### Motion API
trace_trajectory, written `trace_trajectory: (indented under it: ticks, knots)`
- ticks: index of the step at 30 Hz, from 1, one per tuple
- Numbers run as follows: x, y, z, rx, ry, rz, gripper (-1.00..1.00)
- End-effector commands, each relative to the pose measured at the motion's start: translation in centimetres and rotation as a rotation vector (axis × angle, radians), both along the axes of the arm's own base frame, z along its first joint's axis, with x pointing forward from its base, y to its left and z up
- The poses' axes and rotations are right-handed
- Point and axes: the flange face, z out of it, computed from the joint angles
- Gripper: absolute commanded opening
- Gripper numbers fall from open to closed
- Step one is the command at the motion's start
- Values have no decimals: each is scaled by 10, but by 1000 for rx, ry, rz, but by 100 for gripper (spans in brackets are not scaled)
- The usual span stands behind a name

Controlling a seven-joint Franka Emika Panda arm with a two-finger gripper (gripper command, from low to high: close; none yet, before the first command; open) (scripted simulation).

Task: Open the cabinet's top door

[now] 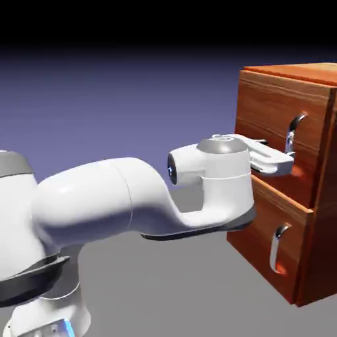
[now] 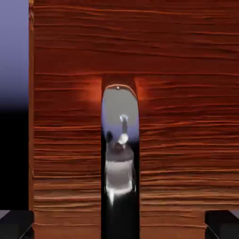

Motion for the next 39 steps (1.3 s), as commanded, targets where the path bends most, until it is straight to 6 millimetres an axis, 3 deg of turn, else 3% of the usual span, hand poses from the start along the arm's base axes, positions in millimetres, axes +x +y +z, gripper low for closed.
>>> trace_trajectory:
  ticks: [1, 3, 4, 12, 34, 39]
  knots:
    - [11, 1, 0, 0, 0, 0, 100]
    - [29, 3, 0, -2, 0, 0, 100]
    - [29, 3, 0, -2, 0, 0, -100]
    - [-17, 27, -1, -2, -1, -163, -100]
    - [-51, 51, 0, -3, 0, -289, -100]
    - [-72, 70, 0, -2, 0, -376, -100]
